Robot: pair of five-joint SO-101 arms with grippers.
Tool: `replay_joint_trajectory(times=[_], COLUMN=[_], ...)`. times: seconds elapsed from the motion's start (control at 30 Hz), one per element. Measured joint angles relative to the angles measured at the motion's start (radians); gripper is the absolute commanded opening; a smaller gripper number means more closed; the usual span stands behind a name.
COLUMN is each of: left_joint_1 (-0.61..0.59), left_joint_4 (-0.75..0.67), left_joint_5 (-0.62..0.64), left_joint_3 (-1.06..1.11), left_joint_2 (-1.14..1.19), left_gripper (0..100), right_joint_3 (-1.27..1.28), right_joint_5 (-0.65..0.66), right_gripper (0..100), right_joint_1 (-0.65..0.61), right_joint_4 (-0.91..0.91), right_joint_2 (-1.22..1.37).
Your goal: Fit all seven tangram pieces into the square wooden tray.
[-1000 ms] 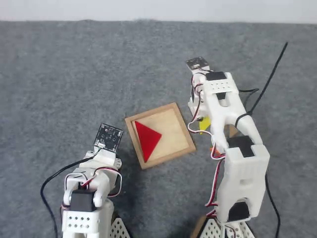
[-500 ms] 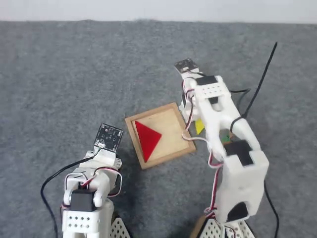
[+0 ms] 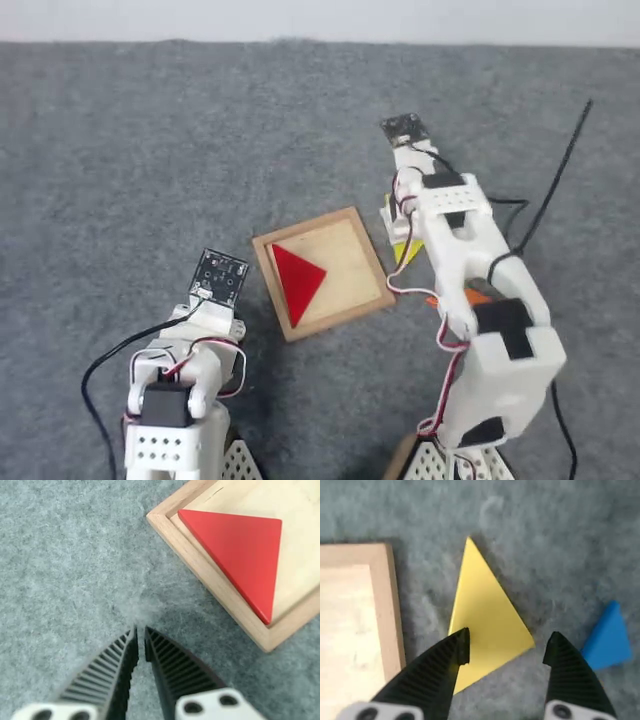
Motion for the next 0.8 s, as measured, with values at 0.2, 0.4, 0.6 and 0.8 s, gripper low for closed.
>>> replay_joint_trajectory(times=[0.2,0.4,0.6,0.8], left_joint_1=[0.0,0.0,0.0,0.0], left_joint_4=[0.0,0.0,0.0,0.0], left_joint_5=[0.0,0.0,0.0,0.0], left_joint_3=[0.0,0.0,0.0,0.0], left_joint_2=[0.0,0.0,0.0,0.0], left_gripper=[2,2,2,2], right_joint_3=[-0.152,-0.157,-0.103,-0.081], right_joint_5=[0.0,0.005,0.028,0.032], right_gripper=[26.0,25.9,25.7,25.6], right_joint_1=[-0.005,-0.086,-0.127,-0.129], right_joint_4=[0.086,0.1,0.1,0.1], right_joint_2=[0.115,0.126,0.114,0.098])
